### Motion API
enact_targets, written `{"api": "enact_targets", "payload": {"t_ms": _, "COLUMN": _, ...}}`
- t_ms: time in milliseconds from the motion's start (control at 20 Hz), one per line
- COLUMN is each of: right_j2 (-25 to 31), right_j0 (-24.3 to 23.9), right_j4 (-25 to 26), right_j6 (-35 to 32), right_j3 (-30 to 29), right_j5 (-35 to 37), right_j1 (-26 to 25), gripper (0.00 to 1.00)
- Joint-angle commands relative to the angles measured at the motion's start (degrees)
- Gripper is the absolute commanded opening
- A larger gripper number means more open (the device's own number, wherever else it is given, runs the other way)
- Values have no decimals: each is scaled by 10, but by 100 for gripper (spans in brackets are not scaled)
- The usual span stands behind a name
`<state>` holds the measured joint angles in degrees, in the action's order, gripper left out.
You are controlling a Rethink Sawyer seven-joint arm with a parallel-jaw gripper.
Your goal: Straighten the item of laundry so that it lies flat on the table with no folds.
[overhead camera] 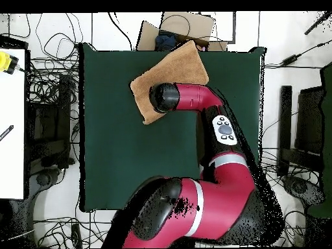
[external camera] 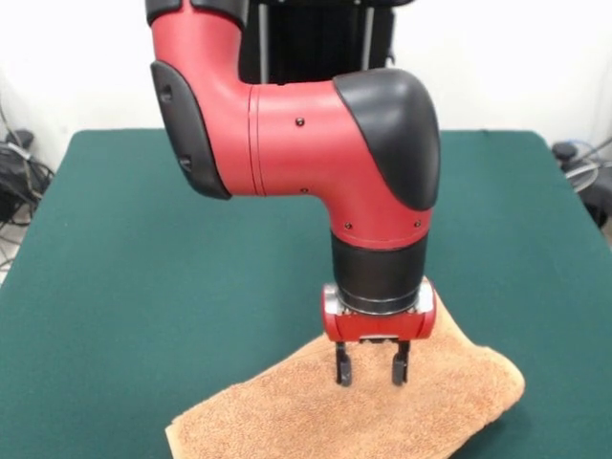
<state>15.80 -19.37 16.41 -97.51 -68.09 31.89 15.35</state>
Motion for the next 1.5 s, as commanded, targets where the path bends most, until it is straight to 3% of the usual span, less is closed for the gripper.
{"api": "enact_targets", "payload": {"t_ms": 50, "right_j2": -13, "right_j0": 14, "right_j4": 14, "right_j6": -29, "right_j3": -17, "right_j5": 27, "right_j1": -9, "gripper": 100}}
{"api": "enact_targets", "payload": {"t_ms": 350, "right_j2": -9, "right_j0": -4, "right_j4": 7, "right_j6": -3, "right_j3": -22, "right_j5": 65, "right_j1": 11, "gripper": 100}}
{"api": "enact_targets", "payload": {"t_ms": 500, "right_j2": -33, "right_j0": 2, "right_j4": 8, "right_j6": -13, "right_j3": -73, "right_j5": 89, "right_j1": 83, "gripper": 100}}
{"api": "enact_targets", "payload": {"t_ms": 600, "right_j2": -64, "right_j0": 19, "right_j4": 8, "right_j6": -6, "right_j3": -92, "right_j5": 159, "right_j1": 162, "gripper": 100}}
{"api": "enact_targets", "payload": {"t_ms": 800, "right_j2": -72, "right_j0": 23, "right_j4": 10, "right_j6": -3, "right_j3": -95, "right_j5": 190, "right_j1": 186, "gripper": 100}}
{"api": "enact_targets", "payload": {"t_ms": 1050, "right_j2": -52, "right_j0": 5, "right_j4": 13, "right_j6": -2, "right_j3": -102, "right_j5": 168, "right_j1": 165, "gripper": 100}}
{"api": "enact_targets", "payload": {"t_ms": 1300, "right_j2": -38, "right_j0": -15, "right_j4": 32, "right_j6": 2, "right_j3": -97, "right_j5": 99, "right_j1": 109, "gripper": 100}}
{"api": "enact_targets", "payload": {"t_ms": 1500, "right_j2": -40, "right_j0": -21, "right_j4": 44, "right_j6": 13, "right_j3": -69, "right_j5": 95, "right_j1": 61, "gripper": 100}}
